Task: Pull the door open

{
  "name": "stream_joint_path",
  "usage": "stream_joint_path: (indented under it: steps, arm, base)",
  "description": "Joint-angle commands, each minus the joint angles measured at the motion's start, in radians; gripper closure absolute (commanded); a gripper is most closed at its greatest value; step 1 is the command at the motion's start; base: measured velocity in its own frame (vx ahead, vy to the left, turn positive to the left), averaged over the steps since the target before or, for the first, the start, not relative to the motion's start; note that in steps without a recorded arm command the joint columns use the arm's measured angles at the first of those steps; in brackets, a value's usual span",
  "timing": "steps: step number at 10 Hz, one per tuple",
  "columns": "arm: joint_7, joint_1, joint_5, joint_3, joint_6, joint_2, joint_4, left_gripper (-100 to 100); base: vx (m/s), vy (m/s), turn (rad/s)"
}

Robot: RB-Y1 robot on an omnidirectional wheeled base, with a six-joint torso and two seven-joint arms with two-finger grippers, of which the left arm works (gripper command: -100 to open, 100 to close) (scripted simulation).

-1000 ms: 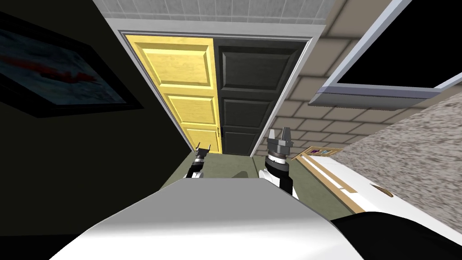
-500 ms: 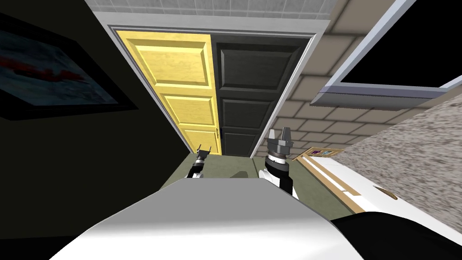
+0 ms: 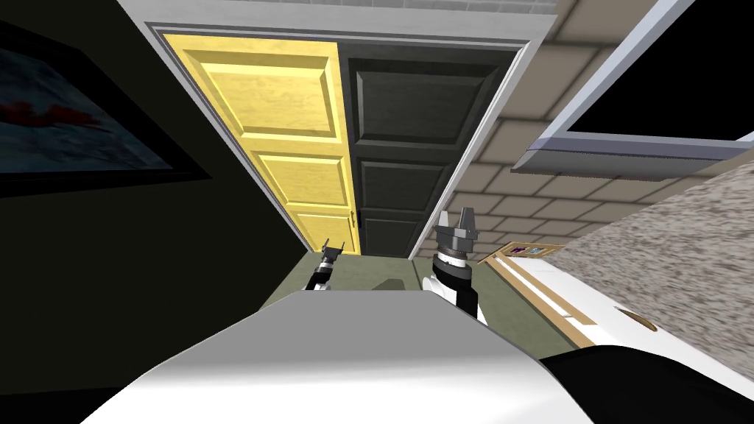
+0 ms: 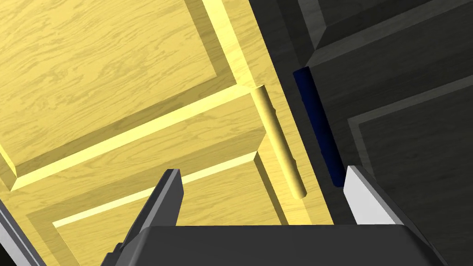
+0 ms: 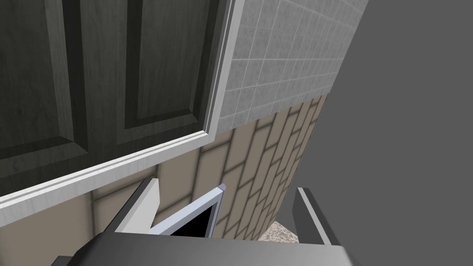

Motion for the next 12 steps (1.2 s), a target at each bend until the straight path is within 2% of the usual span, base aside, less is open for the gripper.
stream_joint_path:
  steps: [1,3,4,12]
  arm:
    - [0.049,-0.019,0.010,-0.011,-0.012,0.008,0.050,-100]
    - [0.103,-0.038,0.024,-0.024,-0.022,0.020,0.108,-100]
    - [0.108,-0.038,0.024,-0.024,-0.022,0.020,0.108,-100]
    - [0.312,-0.104,0.072,-0.070,-0.055,0.064,0.299,-100]
  base:
    - [0.077,-0.003,-0.013]
    - [0.100,-0.008,-0.019]
    - [0.060,-0.010,-0.006]
    - [0.092,-0.013,-0.016]
